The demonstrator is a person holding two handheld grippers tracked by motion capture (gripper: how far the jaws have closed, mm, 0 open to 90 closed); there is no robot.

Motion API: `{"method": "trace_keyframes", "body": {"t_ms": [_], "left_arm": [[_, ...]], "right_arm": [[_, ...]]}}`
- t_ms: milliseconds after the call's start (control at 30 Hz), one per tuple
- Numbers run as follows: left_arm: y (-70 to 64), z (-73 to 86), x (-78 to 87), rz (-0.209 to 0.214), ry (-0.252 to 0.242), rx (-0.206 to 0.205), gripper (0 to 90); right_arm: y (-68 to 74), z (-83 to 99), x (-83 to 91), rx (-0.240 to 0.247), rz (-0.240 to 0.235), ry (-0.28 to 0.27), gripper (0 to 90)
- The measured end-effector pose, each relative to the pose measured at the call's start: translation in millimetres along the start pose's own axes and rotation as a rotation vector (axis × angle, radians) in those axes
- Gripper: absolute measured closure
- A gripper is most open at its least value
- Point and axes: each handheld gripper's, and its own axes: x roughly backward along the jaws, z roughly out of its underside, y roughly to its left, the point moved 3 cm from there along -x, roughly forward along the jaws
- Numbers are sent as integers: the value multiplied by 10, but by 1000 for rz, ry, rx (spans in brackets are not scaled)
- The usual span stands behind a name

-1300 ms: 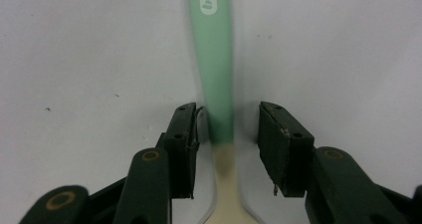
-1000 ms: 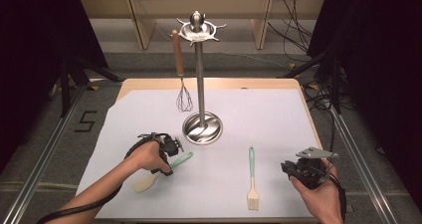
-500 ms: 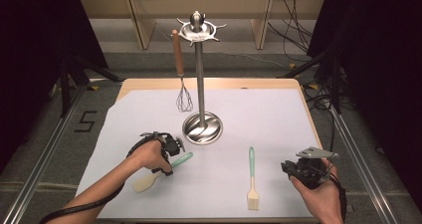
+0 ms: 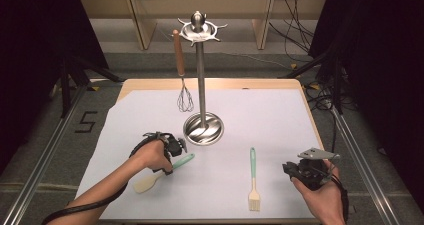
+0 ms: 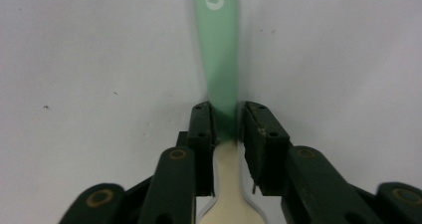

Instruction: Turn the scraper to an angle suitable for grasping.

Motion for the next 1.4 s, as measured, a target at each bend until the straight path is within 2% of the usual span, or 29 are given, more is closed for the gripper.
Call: {"method": "trace_keyframes", "body": {"t_ms": [67,100,167,267,333,367,500,533,567,600,633,700,733,800,833,900,967,1000,1033,1067,1100,1133,1167,1233,1300,1333,1367,1400], "left_arm": [[-14,7,-2,-1,-6,22,786],[-15,11,-2,1,-8,30,789],[-13,15,-1,4,-10,38,793],[-22,25,-1,-1,-20,45,796],[-24,38,2,-7,-32,40,798],[-20,44,4,-8,-36,36,798],[-19,85,12,-2,-72,49,799],[-23,94,14,-4,-84,49,799],[-26,101,23,-4,-90,47,799],[-20,109,43,-12,-87,34,799],[3,122,68,-14,-64,2,800],[0,138,92,-11,-94,17,800],[5,147,109,-11,-101,17,800],[1,158,139,-17,-136,30,800],[-12,163,162,-13,-175,49,800],[-10,180,213,-10,-209,49,800],[-17,196,254,-10,-267,62,800],[-16,212,286,-20,-286,61,800],[-19,224,304,-23,-299,64,800],[-22,239,331,-24,-326,67,800],[-24,250,350,-23,-337,71,800],[-23,259,372,-26,-362,72,800],[-32,278,408,-32,-382,79,800],[-48,294,450,-40,-436,100,800],[-64,310,487,-40,-493,122,800],[-61,318,510,-44,-514,120,800],[-60,323,524,-50,-531,127,800],[-62,329,546,-52,-556,136,800]], "right_arm": [[3,6,14,-15,12,12,781],[-5,4,8,-4,13,7,781],[2,7,2,-17,8,11,781],[1,2,-2,-9,8,8,781],[-5,0,-3,-3,7,1,781],[3,3,8,-23,15,11,781],[-2,4,5,-19,15,8,781],[-19,5,-19,13,6,-12,781],[-3,-1,-6,-15,8,0,782],[-3,-3,-7,-15,8,-4,781],[1,-5,-9,-18,8,-7,781],[9,-3,-6,-30,9,-4,781],[-3,-3,-7,-9,9,-5,781],[-1,-3,-6,-10,10,-6,781],[-1,-4,-7,-8,11,-8,781],[0,-6,-6,-7,10,-10,781],[-20,-17,-10,18,18,-23,782],[-21,-20,-4,15,27,-28,782],[-33,-21,-9,36,27,-36,782],[14,-20,1,-24,10,-21,782],[18,-21,6,-32,13,-23,782],[16,-21,13,-31,15,-20,782],[-2,-26,8,-4,15,-31,782],[27,-31,15,-35,19,-33,782],[25,-38,14,-20,19,-41,782],[3,-48,12,16,23,-54,782],[5,-51,15,15,29,-58,782],[40,-48,15,-21,11,-53,782]]}}
